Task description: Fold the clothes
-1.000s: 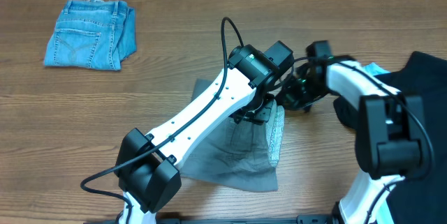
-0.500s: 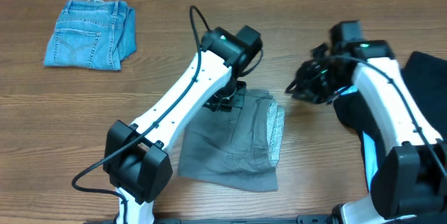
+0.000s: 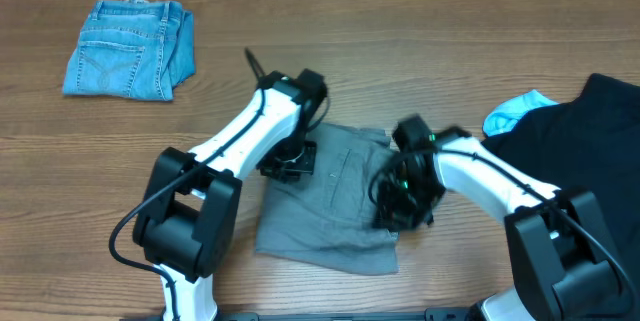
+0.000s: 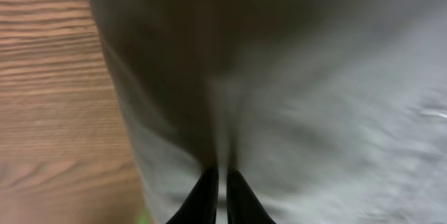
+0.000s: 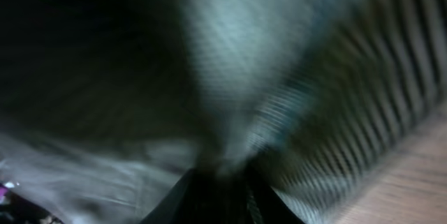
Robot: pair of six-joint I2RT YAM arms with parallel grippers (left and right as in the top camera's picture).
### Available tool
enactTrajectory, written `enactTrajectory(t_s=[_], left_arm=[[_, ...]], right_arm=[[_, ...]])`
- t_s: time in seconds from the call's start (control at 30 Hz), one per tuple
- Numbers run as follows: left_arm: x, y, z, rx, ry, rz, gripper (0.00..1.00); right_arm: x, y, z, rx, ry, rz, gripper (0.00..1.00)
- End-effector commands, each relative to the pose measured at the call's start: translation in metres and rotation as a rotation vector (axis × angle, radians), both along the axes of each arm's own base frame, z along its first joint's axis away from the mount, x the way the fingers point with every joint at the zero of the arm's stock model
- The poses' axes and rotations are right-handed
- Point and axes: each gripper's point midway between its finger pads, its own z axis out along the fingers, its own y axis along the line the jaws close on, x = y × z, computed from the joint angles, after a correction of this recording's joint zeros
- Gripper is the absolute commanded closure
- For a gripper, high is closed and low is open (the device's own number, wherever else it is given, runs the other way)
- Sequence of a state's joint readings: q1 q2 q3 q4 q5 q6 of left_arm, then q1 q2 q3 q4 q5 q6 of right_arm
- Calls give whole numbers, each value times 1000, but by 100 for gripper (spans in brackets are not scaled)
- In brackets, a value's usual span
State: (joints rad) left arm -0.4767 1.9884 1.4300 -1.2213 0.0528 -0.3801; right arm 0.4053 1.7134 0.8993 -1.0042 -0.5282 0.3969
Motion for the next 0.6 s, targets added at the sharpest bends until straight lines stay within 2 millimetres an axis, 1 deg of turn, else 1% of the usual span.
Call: enactTrajectory(t_s=[0.0, 0.03, 0.1, 0.2, 0.27, 0.33, 0.4, 0.47, 0.57], left_arm=[[-11, 7, -16, -52, 55, 5, 91], [-12, 9, -18, -57, 61, 10, 91], [-13, 10, -20, -68, 65, 2, 93], [-13, 11, -19, -75, 67, -30, 93], [-11, 11, -17, -78, 67, -40, 91], [-9, 13, -10, -73, 70, -34, 90], [-4, 15, -2, -75, 66, -27, 91], [6, 15, 9, -84, 47, -16, 91], [29, 12, 25, -115, -20, -27, 89]], right_arm=[[-41, -13, -23, -51, 136, -85, 79], [-46, -16, -28, -64, 151, -104, 83], [-49, -19, -31, -71, 158, -119, 85], [-37, -18, -26, -71, 117, -115, 86], [-26, -19, -17, -87, 72, -108, 86], [-12, -23, -3, -122, 12, -100, 86], [4, -29, 16, -169, -61, -92, 86], [23, -32, 41, -195, -149, -84, 86], [48, -26, 74, -166, -261, -86, 85]])
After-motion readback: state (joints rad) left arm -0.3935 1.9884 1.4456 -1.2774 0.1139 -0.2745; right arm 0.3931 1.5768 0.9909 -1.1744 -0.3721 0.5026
